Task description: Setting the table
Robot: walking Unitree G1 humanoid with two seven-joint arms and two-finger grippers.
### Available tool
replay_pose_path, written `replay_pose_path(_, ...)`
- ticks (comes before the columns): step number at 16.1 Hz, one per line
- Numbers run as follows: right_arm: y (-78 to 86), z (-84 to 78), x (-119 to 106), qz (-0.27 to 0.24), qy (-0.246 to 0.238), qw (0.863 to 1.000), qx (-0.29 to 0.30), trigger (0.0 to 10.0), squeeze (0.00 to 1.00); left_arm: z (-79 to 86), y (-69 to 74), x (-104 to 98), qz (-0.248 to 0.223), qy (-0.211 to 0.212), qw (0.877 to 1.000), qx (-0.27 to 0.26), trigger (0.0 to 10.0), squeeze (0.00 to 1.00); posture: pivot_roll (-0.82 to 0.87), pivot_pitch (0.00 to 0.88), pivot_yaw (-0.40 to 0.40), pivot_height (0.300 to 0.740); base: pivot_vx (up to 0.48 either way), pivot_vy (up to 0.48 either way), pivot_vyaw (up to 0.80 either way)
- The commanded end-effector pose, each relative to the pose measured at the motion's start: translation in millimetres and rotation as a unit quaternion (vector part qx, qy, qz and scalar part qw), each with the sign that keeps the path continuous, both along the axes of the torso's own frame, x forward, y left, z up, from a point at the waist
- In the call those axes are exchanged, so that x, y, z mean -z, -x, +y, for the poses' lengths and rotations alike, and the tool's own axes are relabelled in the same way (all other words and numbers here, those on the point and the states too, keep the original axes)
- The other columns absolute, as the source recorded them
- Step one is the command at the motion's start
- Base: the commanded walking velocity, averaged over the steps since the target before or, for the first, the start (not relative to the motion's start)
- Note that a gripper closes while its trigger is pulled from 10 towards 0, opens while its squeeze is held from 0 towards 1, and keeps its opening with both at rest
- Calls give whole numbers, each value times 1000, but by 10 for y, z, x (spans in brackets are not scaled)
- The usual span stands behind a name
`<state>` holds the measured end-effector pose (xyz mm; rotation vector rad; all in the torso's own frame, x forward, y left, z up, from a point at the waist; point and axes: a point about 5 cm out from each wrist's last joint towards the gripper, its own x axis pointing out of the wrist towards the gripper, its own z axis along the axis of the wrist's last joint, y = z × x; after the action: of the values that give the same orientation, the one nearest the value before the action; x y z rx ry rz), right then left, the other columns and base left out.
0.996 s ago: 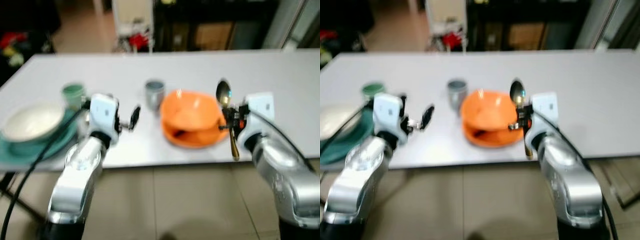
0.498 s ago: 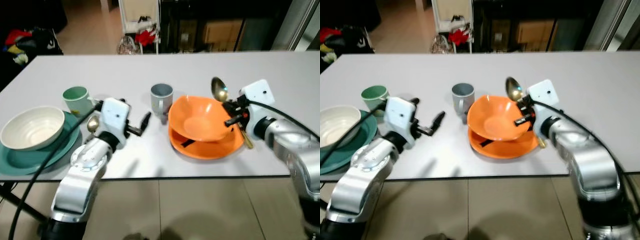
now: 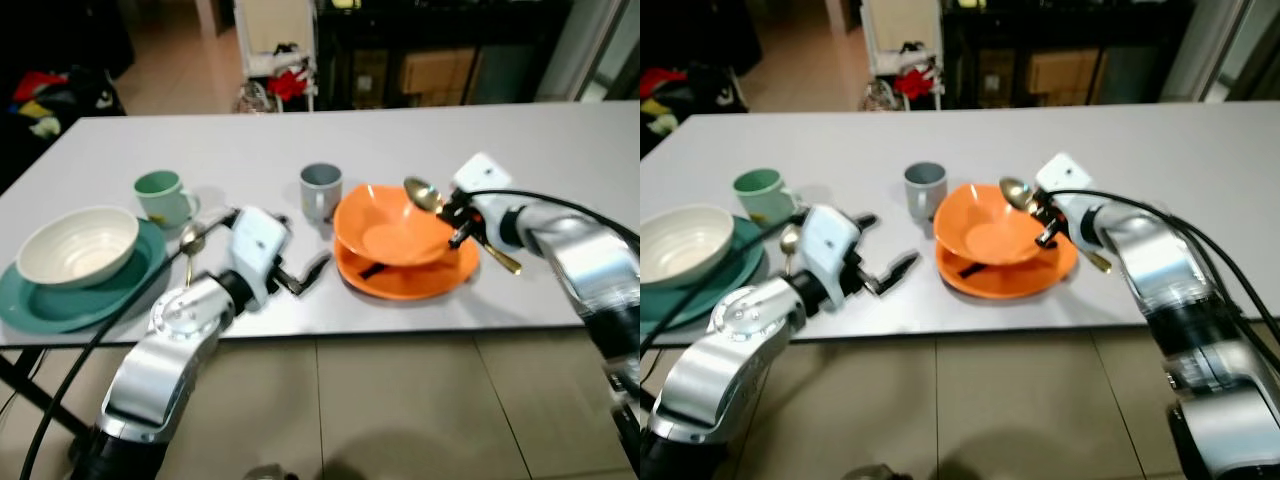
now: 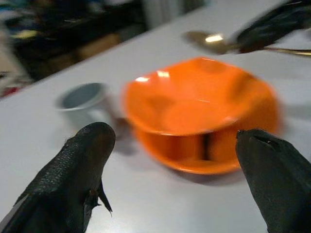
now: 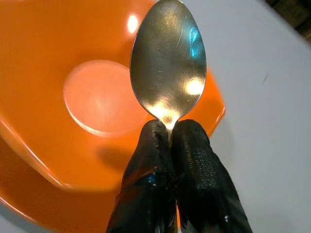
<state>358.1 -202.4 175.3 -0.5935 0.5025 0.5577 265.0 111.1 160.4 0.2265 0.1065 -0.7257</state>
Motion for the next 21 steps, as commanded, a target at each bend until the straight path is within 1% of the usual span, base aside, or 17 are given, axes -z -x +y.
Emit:
replay_pose_path(1,-83,11,-45,-8,14,1000,-14,10000,0,-13,24,-27,7,-6,1000,22,10000,0,69,0,64,740,0,0,0)
replay_pose_path(2,-159,20,-66,-14,16,1000,-17,10000,0,-9,51,-16,16,-7,999,31,10000,0,73,0,63,740,0,0,0)
replay_pose_path(3,-194,33,-73,-15,11,1000,-21,10000,0,-9,68,-12,20,-9,999,37,10000,0,75,0,62,740,0,0,0)
replay_pose_path(4,-258,88,-68,-13,18,999,-46,10000,0,-5,100,-4,26,-13,998,47,10000,0,86,0,56,740,0,0,0)
replay_pose_path(5,-289,117,-65,-12,20,998,-53,10000,0,1,103,-1,27,-16,998,48,10000,0,90,0,53,740,0,0,0)
replay_pose_path(10,-367,246,-69,-10,35,995,-95,10000,0,16,119,-5,33,-20,998,51,10000,0,102,0,44,740,0,0,0)
replay_pose_path(14,-373,260,-3,2,59,993,-100,10000,0,10,146,7,40,-23,997,60,10000,0,110,0,40,740,0,0,0)
replay_pose_path(15,-373,261,17,5,60,993,-99,10000,141,8,148,6,41,-23,997,61,10000,0,111,0,39,740,0,0,0)
replay_pose_path(16,-372,261,28,6,61,993,-98,10000,243,7,148,6,41,-24,997,61,10000,0,112,0,39,740,0,0,0)
replay_pose_path(17,-371,263,43,8,62,993,-98,10000,569,9,145,4,41,-25,997,61,10000,0,112,0,39,740,0,0,0)
replay_pose_path(18,-369,264,58,8,63,993,-96,10000,780,11,142,2,41,-26,997,60,10000,0,114,0,39,740,0,0,0)
replay_pose_path(20,-368,262,70,9,65,993,-95,10000,847,10,139,4,41,-27,997,60,10000,0,112,0,39,740,0,0,0)
replay_pose_path(21,-368,261,73,9,65,993,-95,10000,851,7,138,6,41,-27,997,60,10000,0,113,0,38,740,0,0,0)
